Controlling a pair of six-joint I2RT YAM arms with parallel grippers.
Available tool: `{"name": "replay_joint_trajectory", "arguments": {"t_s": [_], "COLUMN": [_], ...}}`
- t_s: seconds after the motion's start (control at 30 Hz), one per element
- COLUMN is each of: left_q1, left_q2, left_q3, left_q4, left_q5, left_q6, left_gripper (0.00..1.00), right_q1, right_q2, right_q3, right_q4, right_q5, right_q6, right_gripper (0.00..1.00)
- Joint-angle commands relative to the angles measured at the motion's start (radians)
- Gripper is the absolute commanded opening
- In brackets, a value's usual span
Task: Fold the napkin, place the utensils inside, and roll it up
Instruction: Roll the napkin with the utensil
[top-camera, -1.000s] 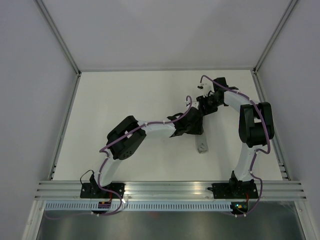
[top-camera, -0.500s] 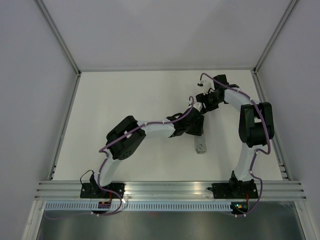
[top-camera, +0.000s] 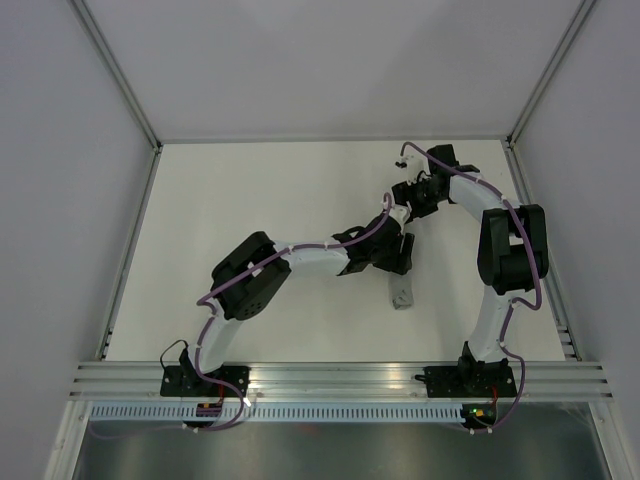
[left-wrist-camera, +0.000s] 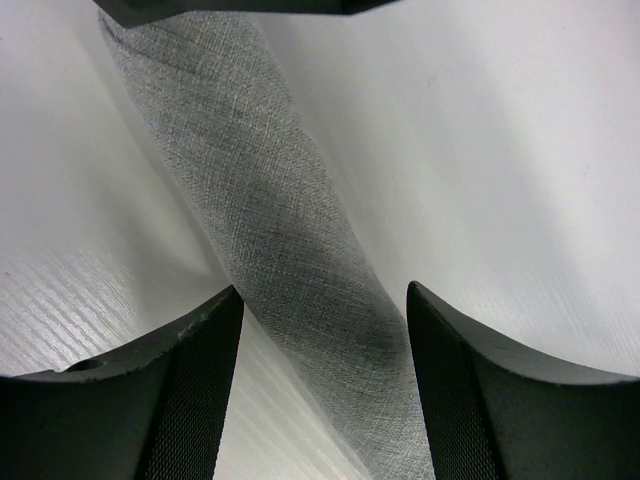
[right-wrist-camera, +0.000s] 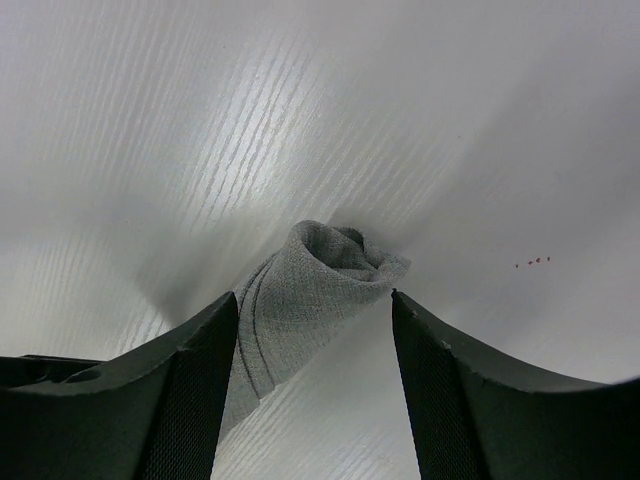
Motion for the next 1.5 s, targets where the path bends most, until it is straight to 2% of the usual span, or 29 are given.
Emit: {"name": "replay_joint_trajectory", "arguments": {"t_s": [0.0, 0.3, 0.6, 0.73, 0.87, 1.13, 1.33, 1.47], "left_q1": [-0.007, 0.001, 0.051, 0.128, 0.203, 0.338, 0.360, 0.364], "left_q2": [-0.079, -0.111, -0.269, -0.414, -0.554, -0.856, -0.938, -0.970], "left_q3": [-0.002, 0.003, -0.078, -0.178, -0.247, -0.452, -0.502, -0.519], "left_q4": [0.063, 0.012, 0.025, 0.011, -0.128, -0.247, -0.281, -0.290], "left_q5": [0.023, -0.022, -0.019, -0.021, -0.081, -0.085, -0.078, -0.075], "left_q6": [0.073, 0.105, 0.137, 0.102, 0.119, 0.151, 0.162, 0.162], "left_gripper": [0.71, 0.73, 0.74, 0.74, 0.74, 0.77, 0.77, 0.77], "right_q1": [0.000, 0.000, -0.014, -0.103, -0.226, -0.468, -0.533, -0.546], "right_q2": [-0.033, -0.049, -0.107, -0.174, -0.273, -0.555, -0.722, -0.764], "right_q3": [0.049, 0.072, 0.150, 0.161, 0.140, -0.071, -0.265, -0.291], "right_q4": [-0.011, -0.029, -0.059, -0.045, -0.046, -0.026, 0.044, 0.047], "right_q5": [0.026, 0.028, -0.018, -0.121, -0.144, -0.164, -0.144, -0.150], "right_q6": [0.004, 0.008, 0.059, 0.151, 0.165, 0.105, 0.087, 0.083], "right_gripper": [0.69, 0.71, 0.77, 0.80, 0.83, 0.87, 0.89, 0.91]}}
